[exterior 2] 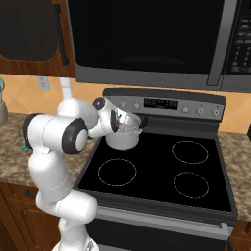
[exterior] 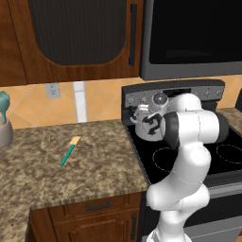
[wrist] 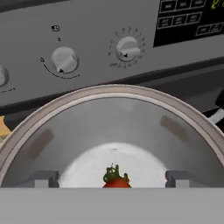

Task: Put the tomato and lemon in the pot. Retrieve the spatula and lightly stir the vegetables in the pot.

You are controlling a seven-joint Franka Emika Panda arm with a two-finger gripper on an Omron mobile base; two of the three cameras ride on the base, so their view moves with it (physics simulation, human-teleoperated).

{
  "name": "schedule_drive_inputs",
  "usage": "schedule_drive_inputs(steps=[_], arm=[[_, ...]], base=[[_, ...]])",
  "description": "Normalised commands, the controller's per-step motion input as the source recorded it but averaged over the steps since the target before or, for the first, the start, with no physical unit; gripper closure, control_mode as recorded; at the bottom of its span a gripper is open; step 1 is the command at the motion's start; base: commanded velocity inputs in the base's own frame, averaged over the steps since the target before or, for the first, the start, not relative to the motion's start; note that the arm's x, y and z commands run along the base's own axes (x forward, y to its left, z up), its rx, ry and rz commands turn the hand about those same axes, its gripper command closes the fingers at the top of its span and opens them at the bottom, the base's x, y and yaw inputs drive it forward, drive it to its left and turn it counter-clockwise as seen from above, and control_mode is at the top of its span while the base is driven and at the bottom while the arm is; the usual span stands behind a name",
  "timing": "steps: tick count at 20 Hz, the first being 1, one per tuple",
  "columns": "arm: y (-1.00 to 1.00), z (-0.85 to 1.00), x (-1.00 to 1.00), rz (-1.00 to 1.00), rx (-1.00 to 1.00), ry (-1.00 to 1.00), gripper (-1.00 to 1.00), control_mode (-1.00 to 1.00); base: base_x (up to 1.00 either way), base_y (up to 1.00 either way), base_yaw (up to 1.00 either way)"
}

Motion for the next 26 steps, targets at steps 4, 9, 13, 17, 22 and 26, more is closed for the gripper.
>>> schedule_drive_inputs(steps=[4, 9, 13, 17, 22, 26], arm=[[0.05, 0.71, -0.64, 0.01, 0.0, -0.08, -1.0, -1.0], [0.25, 0.84, -1.0, 0.0, 0.0, -0.03, -1.0, -1.0], [0.72, 1.0, -1.0, 0.0, 0.02, 0.03, -1.0, -1.0], [1.0, 0.8, -0.94, 0.0, 0.0, 0.07, -1.0, -1.0], [1.0, 0.26, -0.67, 0.0, 0.0, 0.12, -1.0, -1.0], [1.0, -0.03, -0.43, 0.0, 0.0, 0.09, -1.0, -1.0]], base=[[0.0, 0.0, 0.0], [0.0, 0.0, 0.0], [0.0, 0.0, 0.0], [0.0, 0.0, 0.0], [0.0, 0.0, 0.0], [0.0, 0.0, 0.0]])
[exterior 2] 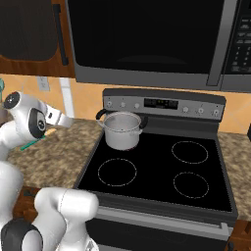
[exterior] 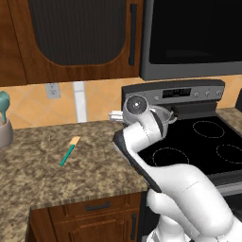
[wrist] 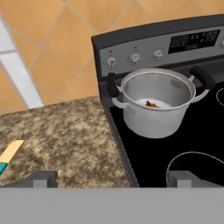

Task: Put the tomato and lemon in the pot. Retrieve the spatula and lightly stir the vegetables in the pot.

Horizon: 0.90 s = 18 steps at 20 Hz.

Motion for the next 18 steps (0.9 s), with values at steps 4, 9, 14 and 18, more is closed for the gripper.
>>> schedule_drive_inputs(steps=[4, 9, 14, 18], arm=[[1.0, -0.15, -0.28, -0.02, 0.0, 0.03, -1.0, -1.0], [1.0, -0.21, -0.01, -0.09, 0.0, 0.03, -1.0, -1.0], [0.98, -0.22, 0.03, -0.12, -0.04, 0.0, -1.0, -1.0], [0.91, -0.26, -0.11, -0.1, 0.0, 0.0, -1.0, -1.0]], base=[[0.0, 0.0, 0.0], [0.0, 0.0, 0.0], [0.0, 0.0, 0.0], [0.0, 0.0, 0.0]])
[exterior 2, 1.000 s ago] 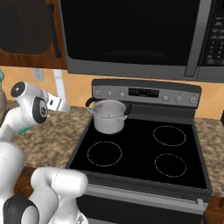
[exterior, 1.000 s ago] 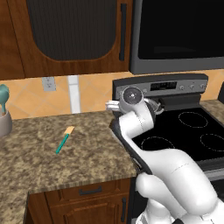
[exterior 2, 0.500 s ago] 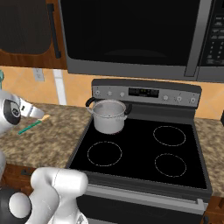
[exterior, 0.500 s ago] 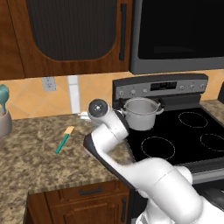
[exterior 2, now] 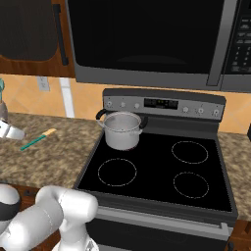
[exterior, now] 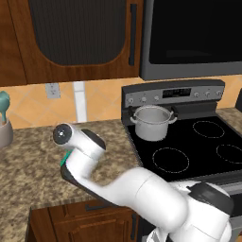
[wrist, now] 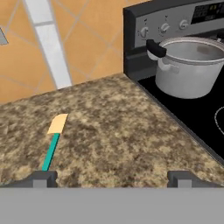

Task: Put the tomato and lemon in the pot. Retrieve the spatula and lightly stir the vegetables in the pot.

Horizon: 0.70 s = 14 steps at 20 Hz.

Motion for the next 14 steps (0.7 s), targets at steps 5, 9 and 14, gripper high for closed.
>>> schedule_drive_inputs(steps=[5, 9, 14], arm=[[0.64, -0.27, -0.12, -0.09, 0.0, -0.02, -1.0, -1.0], [0.1, -0.44, -0.02, -0.05, 0.0, -0.04, -1.0, -1.0], [0.0, -0.5, 0.0, 0.0, 0.0, -0.11, -1.0, -1.0]], base=[[0.0, 0.0, 0.0], [0.0, 0.0, 0.0], [0.0, 0.0, 0.0]])
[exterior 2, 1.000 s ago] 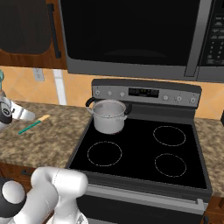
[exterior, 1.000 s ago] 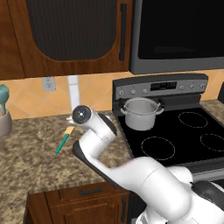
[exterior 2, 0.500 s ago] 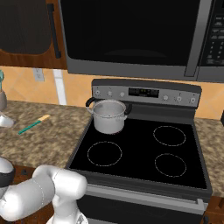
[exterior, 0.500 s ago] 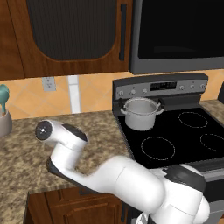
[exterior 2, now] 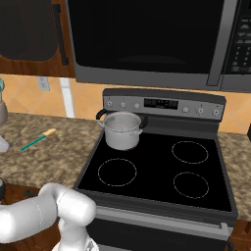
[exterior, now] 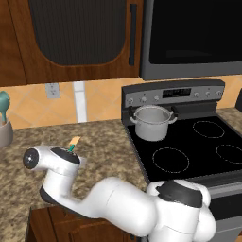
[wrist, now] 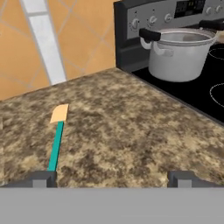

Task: Put the tomato and lemon in the pot. Retrieve the spatula and lightly stir the vegetables in the pot.

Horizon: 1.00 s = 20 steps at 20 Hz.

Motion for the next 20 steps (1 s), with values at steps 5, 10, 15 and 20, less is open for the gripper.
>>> schedule_drive_inputs(steps=[5, 10, 15, 20], arm=[[-0.01, -0.38, 0.0, 0.0, 0.0, -0.06, -1.0, -1.0], [0.0, -0.19, 0.03, 0.0, 0.0, -0.07, -1.0, -1.0], [0.0, -0.2, 0.21, 0.0, 0.0, -0.02, -1.0, -1.0], [0.01, -0.27, 0.22, 0.0, 0.0, 0.0, -1.0, -1.0]], base=[[0.0, 0.0, 0.0], [0.0, 0.0, 0.0], [0.0, 0.0, 0.0], [0.0, 0.0, 0.0]])
